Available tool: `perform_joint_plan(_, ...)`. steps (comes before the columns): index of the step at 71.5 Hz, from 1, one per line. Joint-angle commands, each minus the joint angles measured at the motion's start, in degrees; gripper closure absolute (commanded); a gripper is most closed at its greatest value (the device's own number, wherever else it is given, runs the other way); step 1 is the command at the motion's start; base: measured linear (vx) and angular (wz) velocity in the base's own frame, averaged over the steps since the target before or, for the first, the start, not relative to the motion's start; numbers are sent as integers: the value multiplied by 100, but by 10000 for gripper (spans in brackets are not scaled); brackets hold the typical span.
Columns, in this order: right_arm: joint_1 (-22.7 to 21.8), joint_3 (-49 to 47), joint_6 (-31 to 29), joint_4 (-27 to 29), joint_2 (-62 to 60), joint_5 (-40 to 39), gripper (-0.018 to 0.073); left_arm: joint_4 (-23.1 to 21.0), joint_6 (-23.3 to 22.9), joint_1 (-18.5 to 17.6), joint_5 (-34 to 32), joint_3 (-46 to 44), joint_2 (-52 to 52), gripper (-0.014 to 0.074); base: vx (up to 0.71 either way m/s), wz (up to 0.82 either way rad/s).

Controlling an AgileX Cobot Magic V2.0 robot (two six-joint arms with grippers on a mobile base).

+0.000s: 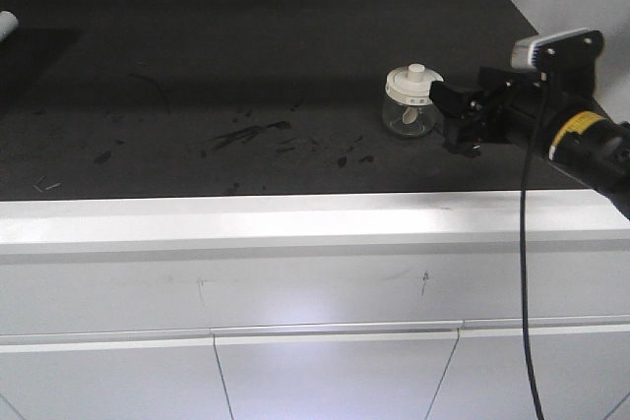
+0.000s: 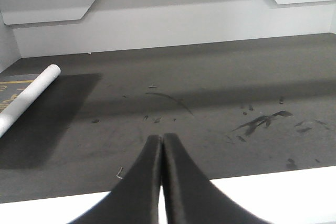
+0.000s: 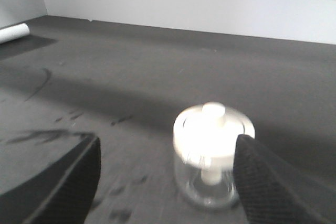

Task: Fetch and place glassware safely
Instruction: 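Reach the right gripper toward the glass jar with white lid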

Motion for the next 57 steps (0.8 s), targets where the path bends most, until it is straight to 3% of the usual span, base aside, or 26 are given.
perform_joint_plan(1, -9, -673, -49, 149, 286, -479, 61, -43, -63, -37, -419, -145, 15, 603, 0, 0)
perform_joint_plan(33, -9, -3184, 48, 149, 2310, -481, 61, -43, -63, -37, -419, -145, 15, 603, 0, 0)
perform_joint_plan(57, -9, -3632, 107, 142, 2910, -469, 61, -43, -63, -37, -419, -145, 15, 603, 0, 0)
